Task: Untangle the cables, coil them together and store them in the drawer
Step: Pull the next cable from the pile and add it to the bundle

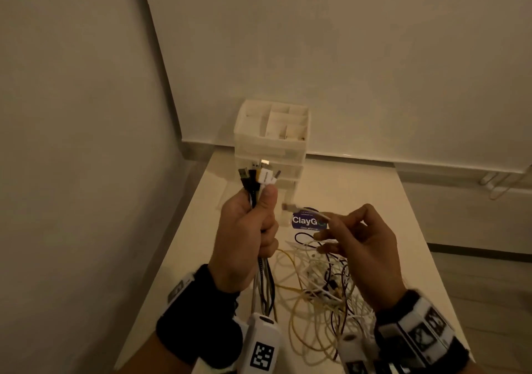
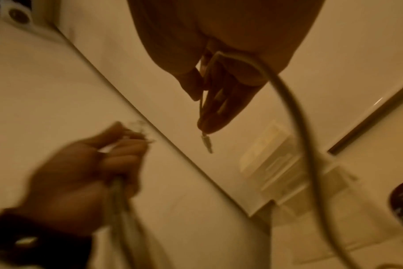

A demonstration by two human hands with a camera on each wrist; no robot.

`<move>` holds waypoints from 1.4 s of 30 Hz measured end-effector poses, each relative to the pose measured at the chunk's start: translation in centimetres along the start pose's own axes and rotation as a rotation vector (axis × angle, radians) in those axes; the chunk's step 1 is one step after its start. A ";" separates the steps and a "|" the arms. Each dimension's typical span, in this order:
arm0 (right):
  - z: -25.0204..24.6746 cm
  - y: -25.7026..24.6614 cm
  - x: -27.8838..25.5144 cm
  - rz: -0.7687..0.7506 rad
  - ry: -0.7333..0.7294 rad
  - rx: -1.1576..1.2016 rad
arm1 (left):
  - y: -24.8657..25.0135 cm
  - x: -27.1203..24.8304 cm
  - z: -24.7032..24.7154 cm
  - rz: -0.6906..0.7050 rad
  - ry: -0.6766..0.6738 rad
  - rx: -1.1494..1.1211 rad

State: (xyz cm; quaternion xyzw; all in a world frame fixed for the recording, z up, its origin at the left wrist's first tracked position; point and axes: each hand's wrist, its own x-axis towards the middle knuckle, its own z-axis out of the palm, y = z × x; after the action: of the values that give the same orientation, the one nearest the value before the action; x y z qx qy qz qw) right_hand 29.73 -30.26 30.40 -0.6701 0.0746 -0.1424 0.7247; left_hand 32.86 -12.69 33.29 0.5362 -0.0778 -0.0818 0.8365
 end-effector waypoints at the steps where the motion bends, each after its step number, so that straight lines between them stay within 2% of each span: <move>1: 0.5 -0.5 -0.4 -0.023 -0.002 0.056 | -0.3 0.3 0.3 0.004 0.023 0.000; 4: 1.8 -1.4 -0.9 -0.063 0.039 0.178 | -1.0 0.8 1.3 0.003 0.073 0.013; 7: 2.8 -1.8 -1.2 -0.059 0.004 0.217 | -1.5 1.2 2.2 0.030 0.051 0.055; 10: 3.6 -1.5 -1.7 -0.092 -0.056 0.124 | -1.6 1.5 3.1 0.083 0.034 0.147; 13: 3.6 -1.3 -1.9 -0.129 -0.041 0.066 | -2.1 1.9 3.6 0.083 0.098 0.218; 16: 3.1 -1.1 -1.9 -0.088 -0.041 -0.005 | -2.7 2.3 3.5 0.067 0.103 0.261; 19: 2.2 0.3 -2.2 -0.069 -0.152 -0.188 | -1.8 3.2 3.1 0.098 0.112 0.215; 21: 1.0 1.7 -2.4 -0.106 -0.255 -0.320 | -0.8 4.3 2.5 0.144 0.144 0.071; 23: -0.2 2.7 -2.3 -0.141 -0.347 -0.321 | 0.0 4.9 1.9 0.171 0.131 0.006; 26: -1.1 3.0 -0.9 -0.180 -0.440 -0.324 | 0.9 4.8 2.0 0.180 0.123 0.022; 29: -2.3 5.3 0.9 -0.110 -0.594 -0.496 | 3.8 5.5 1.4 0.298 0.201 0.016; 31: -3.9 7.7 1.5 -0.048 -0.597 -0.545 | 6.5 5.9 0.4 0.390 0.224 0.029; 34: -5.5 9.4 2.3 0.036 -0.450 -0.428 | 7.2 5.1 -0.5 0.393 0.161 0.201; 36: -5.5 8.8 2.9 0.106 -0.359 -0.283 | 4.9 4.1 0.1 0.359 0.103 0.564; 38: -5.1 7.1 3.6 0.066 -0.350 -0.236 | 1.9 3.3 1.3 0.285 0.043 0.813; 42: -4.7 3.9 4.5 -0.009 -0.435 -0.205 | -3.5 2.5 3.4 0.120 -0.185 0.809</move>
State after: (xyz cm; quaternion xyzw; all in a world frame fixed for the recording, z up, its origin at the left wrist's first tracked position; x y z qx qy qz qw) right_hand 33.04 -35.90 26.49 -0.7553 -0.0721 0.0100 0.6514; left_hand 34.33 -17.72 31.59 0.8064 -0.2097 -0.0435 0.5512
